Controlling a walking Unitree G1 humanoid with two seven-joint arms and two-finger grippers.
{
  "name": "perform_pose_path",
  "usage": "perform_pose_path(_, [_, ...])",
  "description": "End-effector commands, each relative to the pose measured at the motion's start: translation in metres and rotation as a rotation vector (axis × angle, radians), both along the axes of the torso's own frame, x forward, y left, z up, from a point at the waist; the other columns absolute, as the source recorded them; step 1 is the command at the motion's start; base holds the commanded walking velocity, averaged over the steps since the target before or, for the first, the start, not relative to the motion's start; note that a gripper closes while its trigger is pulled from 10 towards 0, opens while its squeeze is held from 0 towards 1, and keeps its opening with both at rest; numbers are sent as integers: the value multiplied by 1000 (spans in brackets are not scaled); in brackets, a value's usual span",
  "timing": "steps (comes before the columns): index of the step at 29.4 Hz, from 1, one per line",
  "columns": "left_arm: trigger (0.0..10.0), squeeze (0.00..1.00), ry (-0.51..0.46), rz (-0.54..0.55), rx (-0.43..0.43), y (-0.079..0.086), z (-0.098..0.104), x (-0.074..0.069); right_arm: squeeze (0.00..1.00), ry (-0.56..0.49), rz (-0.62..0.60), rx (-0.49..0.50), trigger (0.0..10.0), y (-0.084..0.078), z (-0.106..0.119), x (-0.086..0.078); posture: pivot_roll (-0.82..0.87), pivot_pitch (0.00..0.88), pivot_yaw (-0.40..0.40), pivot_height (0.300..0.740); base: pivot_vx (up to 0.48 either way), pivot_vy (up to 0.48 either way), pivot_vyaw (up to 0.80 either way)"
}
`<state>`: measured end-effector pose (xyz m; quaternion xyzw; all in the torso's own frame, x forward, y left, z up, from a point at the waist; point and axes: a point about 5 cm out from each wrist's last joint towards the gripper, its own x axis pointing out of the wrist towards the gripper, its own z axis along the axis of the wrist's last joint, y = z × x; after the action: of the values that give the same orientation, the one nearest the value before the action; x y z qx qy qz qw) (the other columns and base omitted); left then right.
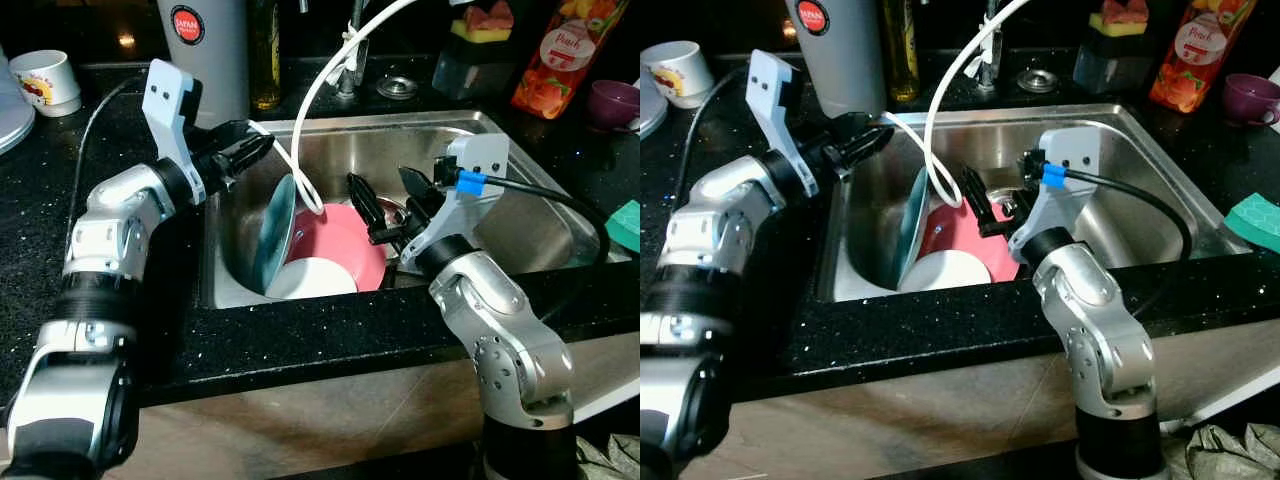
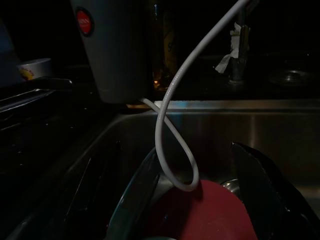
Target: Kitchen organization
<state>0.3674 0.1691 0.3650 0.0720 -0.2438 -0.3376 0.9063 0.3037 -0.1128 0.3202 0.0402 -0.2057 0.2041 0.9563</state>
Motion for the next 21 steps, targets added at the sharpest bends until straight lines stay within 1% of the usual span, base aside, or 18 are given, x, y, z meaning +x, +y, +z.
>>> perform_pose_path(1, [10000,0,-15,7,29,-2,-1,-5,0,-3,4,-5,10000,0,-2,0,72,226,-14,740,0,0,0])
perform_pose_path(3, [10000,0,-27,29,45,-2,-1,-9,0,-3,4,-6,10000,0,-2,1,75,224,-16,740,0,0,0])
perform_pose_path(7, [10000,0,-45,51,48,-2,1,-14,0,-4,4,-7,10000,0,-2,1,79,222,-19,740,0,0,0])
perform_pose_path(12, [10000,0,-127,140,81,-8,7,-30,0,-5,-3,-6,10000,-1,-3,2,84,221,-19,740,0,0,0])
perform_pose_path(16, [10000,0,-147,164,83,-9,7,-34,0,-5,-7,-7,10000,-1,-3,2,85,222,-19,740,0,0,0])
perform_pose_path(17, [10000,0,-177,199,91,-11,7,-37,0,-1,-13,-8,10000,-1,-5,3,85,222,-19,740,0,0,0])
perform_pose_path(18, [10000,0,-187,212,94,-12,6,-39,0,2,-20,-8,10000,-2,-6,3,85,222,-19,740,0,0,0])
perform_pose_path(21, [10000,0,-189,228,75,-12,4,-40,0,9,-47,-2,10000,-4,-8,5,85,222,-19,740,0,0,0])
